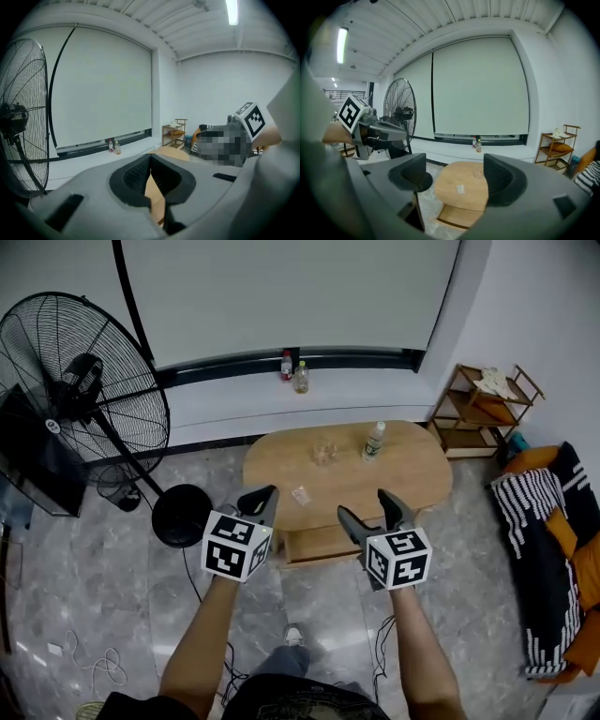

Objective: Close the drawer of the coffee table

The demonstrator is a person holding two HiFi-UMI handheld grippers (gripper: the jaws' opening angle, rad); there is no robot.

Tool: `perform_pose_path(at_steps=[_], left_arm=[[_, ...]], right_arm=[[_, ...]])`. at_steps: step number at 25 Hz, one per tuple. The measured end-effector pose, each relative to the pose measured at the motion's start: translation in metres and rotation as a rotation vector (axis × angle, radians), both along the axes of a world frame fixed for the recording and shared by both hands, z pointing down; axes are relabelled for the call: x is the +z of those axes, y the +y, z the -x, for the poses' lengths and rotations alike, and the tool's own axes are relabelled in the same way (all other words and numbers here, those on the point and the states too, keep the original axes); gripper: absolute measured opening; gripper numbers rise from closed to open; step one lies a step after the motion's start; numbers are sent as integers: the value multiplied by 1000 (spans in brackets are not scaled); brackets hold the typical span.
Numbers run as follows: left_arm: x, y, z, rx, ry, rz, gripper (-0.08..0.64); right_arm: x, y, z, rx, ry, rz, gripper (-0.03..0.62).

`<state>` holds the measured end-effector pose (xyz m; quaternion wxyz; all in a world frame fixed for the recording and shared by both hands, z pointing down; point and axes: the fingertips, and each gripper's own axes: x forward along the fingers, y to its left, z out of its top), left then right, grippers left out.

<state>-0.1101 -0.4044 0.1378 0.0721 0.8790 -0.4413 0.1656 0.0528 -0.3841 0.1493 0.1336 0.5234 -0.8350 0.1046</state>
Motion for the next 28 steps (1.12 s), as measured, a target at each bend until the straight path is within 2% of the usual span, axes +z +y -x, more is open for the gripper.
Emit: perform_pose_path(at_steps=[7,17,22,28], left_arm=[[30,11,-26,-15,6,-31,2],[134,32,-54,-74,36,-57,2],[210,40,-64,-115,32,-63,2],[329,55,-90,-96,10,-36,2]], right_arm=[[40,16,-21,-14,-1,-5,370],[140,29,-59,-57,9,-40,370],[212,25,-69,-88,-9,-66,370],[307,20,-63,-119,-60,-70,370]])
